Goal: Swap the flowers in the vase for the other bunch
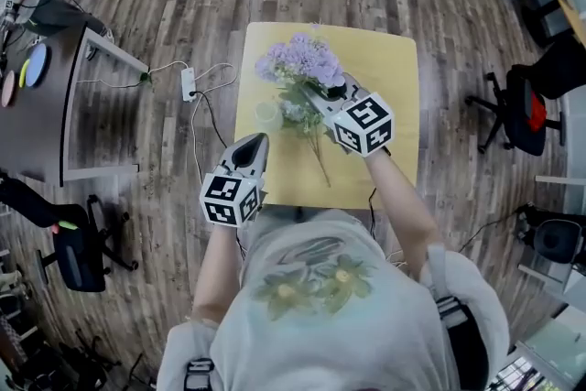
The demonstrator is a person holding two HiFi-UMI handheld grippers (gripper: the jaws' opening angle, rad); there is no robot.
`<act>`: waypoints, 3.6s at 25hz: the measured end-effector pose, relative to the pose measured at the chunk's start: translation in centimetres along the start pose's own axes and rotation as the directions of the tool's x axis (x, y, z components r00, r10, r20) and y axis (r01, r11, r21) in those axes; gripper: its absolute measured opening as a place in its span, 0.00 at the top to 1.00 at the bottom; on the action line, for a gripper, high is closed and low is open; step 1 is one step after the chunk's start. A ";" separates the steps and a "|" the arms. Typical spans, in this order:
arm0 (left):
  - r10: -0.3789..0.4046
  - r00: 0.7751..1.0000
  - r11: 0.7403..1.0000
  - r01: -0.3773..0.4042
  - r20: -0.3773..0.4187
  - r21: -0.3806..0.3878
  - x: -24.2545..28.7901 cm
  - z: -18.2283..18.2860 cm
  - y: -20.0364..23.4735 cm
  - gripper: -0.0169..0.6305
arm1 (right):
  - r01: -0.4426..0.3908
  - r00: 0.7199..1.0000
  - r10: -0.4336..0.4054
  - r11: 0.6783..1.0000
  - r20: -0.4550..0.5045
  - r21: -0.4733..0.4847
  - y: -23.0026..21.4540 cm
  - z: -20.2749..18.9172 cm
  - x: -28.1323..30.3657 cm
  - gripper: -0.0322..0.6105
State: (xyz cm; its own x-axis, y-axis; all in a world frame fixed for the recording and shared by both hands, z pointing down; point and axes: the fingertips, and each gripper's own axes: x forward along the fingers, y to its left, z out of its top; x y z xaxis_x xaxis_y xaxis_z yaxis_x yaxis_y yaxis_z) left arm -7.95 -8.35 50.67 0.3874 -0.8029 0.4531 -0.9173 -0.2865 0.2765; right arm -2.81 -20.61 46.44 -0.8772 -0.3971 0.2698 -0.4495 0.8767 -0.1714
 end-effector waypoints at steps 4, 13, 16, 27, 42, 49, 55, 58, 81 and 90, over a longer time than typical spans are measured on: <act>0.028 0.999 1.000 -0.028 0.019 -0.013 -1.7 0.1 1.5 0.95 | -0.049 0.998 0.050 0.999 0.040 -0.023 2.4 2.6 2.5 0.82; 0.064 0.997 0.997 -0.061 0.053 -0.044 -4.2 -0.1 3.5 0.95 | -0.121 0.983 0.129 0.990 0.128 -0.067 6.8 8.2 6.6 0.82; 0.073 0.996 0.996 -0.070 0.059 -0.051 -4.3 -0.3 3.2 0.95 | -0.135 0.976 0.146 0.988 0.162 -0.075 7.4 9.6 6.8 0.82; 0.074 0.995 0.996 -0.070 0.061 -0.063 -4.3 -0.6 3.8 0.95 | -0.136 0.954 0.158 0.986 0.255 -0.099 9.1 11.5 9.1 0.82; 0.086 0.996 0.993 -0.082 0.040 -0.079 -4.0 -1.4 4.0 0.95 | -0.173 0.976 0.180 0.983 0.126 -0.067 8.4 3.6 10.1 0.82; 0.084 0.996 0.994 -0.082 0.027 -0.075 -3.7 -1.6 4.3 0.95 | -0.175 0.984 0.176 0.983 0.011 -0.053 8.3 -0.5 10.6 0.82; 0.084 0.996 0.994 -0.082 0.021 -0.071 -3.5 -1.7 3.8 0.95 | -0.177 0.984 0.176 0.983 -0.037 -0.038 8.1 -2.8 10.1 0.82; 0.085 0.996 0.994 -0.083 0.016 -0.070 -3.5 -1.9 3.8 0.95 | -0.175 0.984 0.174 0.984 -0.041 -0.029 8.1 -3.4 10.1 0.82; 0.088 0.996 0.994 -0.087 0.008 -0.065 -2.9 -1.9 2.9 0.95 | -0.188 0.973 0.185 0.982 -0.141 -0.005 7.4 -8.9 8.0 0.80; 0.082 0.996 0.995 -0.081 0.019 -0.060 -2.9 -1.3 2.4 0.95 | -0.148 0.974 0.153 0.988 -0.165 0.044 6.9 -9.8 5.7 0.61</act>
State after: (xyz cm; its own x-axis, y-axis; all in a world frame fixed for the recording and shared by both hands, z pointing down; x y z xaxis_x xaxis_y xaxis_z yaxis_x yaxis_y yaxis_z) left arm -11.14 -6.00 51.11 0.3087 -0.8334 0.4584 -0.9384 -0.1884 0.2896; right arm -9.25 -14.14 56.06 -0.8956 -0.2079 0.3932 -0.3221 0.9129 -0.2509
